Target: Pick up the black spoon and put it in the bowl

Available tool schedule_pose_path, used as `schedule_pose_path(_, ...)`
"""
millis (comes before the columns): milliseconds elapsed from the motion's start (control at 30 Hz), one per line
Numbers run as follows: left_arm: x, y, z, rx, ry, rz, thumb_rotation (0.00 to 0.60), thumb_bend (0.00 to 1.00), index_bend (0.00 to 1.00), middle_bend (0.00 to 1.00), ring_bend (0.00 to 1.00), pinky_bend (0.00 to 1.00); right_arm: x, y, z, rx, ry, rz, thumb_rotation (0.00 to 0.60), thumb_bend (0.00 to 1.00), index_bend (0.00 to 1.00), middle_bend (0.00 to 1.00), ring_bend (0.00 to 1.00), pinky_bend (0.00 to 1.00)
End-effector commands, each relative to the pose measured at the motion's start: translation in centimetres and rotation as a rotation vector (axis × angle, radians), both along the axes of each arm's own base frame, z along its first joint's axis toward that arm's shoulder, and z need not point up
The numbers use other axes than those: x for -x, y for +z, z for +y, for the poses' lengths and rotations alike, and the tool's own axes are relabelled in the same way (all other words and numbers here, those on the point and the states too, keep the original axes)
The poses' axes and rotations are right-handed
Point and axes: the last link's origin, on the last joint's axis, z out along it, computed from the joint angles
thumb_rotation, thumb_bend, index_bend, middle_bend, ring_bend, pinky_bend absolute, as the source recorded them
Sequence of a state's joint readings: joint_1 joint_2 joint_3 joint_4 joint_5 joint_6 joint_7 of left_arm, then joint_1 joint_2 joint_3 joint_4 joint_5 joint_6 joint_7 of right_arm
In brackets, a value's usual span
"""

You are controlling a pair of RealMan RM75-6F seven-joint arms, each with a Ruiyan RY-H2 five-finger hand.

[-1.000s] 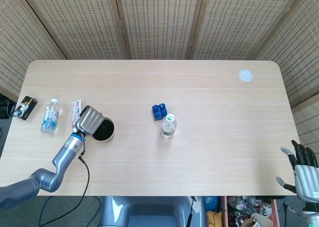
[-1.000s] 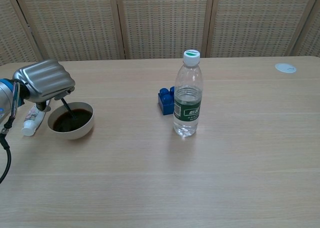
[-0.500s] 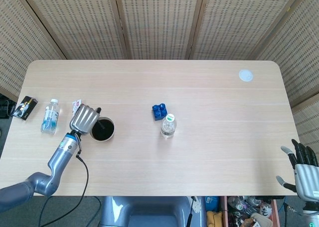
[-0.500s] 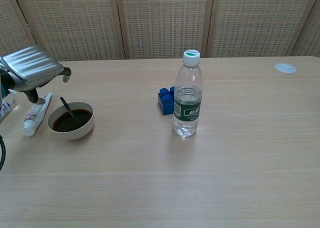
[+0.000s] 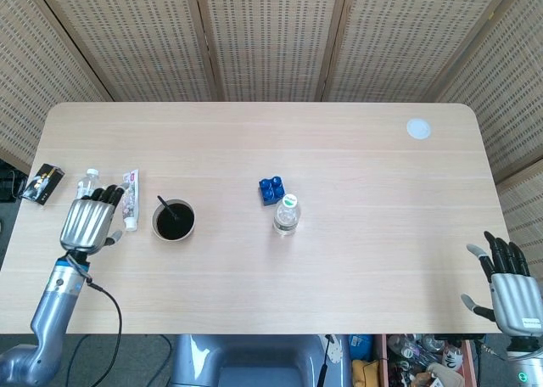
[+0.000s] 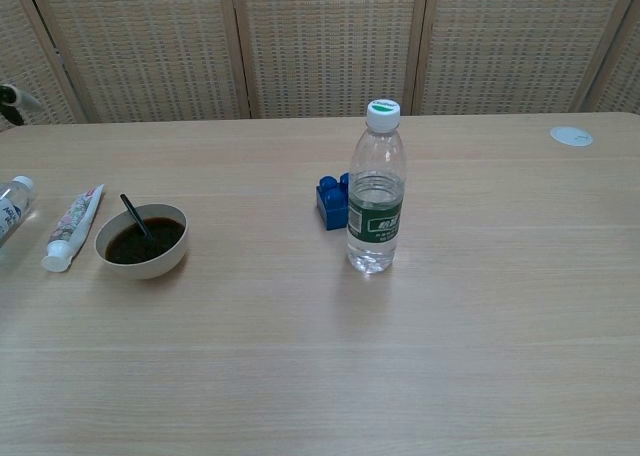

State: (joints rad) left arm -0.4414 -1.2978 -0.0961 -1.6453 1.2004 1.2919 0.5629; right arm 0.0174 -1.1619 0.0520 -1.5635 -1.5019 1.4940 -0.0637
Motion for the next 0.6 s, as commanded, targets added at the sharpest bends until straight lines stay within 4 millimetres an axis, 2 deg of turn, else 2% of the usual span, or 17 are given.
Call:
schedule_pose_path(33,1.6,1.9,-3.9,-0.036,0.050,-0.140,0.600,0.18,0.02,0.06,0.09,0.29,-0.2,0.0,-0.1,0.000,0.007,0.001,0.600,0.19,0.22,0.09,0.00,0.03)
schedule_pose_path(67,1.9,2.2,-4.6,-0.039,0.055,-0.169,0.600,0.18,0.01,0.04,0.07,0.25,-0.2,0.0,-0.2,0.000,0.011,0.002,0.600,0.19,0.22,0.09,0.00,0.03)
schedule_pose_path(167,2.6,2.6,-6.5,-0.040,0.060,-0.249,0.600,0.18,0.00,0.00,0.00,0.03,-0.4,-0.1,-0.4,-0.002,0.021,0.001,0.600,0.19,0.22,0.09,0.00,0.02)
schedule_pose_path(200,2.8,2.6,-7.0,-0.035,0.059,-0.259,0.600,0.18,0.00,0.00,0.00,0.01,-0.5,-0.2,-0.4,-0.002,0.025,0.000,0.600,0.19,0.22,0.09,0.00,0.02)
schedule_pose_path(400,3.9,3.4,-10.4,-0.065,0.036,-0.310,0.600,0.18,0.00,0.00,0.00,0.00,-0.9,-0.6,-0.8,-0.002,0.048,-0.003,0.600,0.19,0.22,0.09,0.00,0.00)
schedule_pose_path(600,4.6,3.6,-12.4,-0.087,0.048,-0.322,0.600,0.18,0.00,0.00,0.00,0.00,-1.1,-0.7,-0.9,0.000,0.061,-0.005,0.600,0.19,0.22,0.09,0.00,0.00)
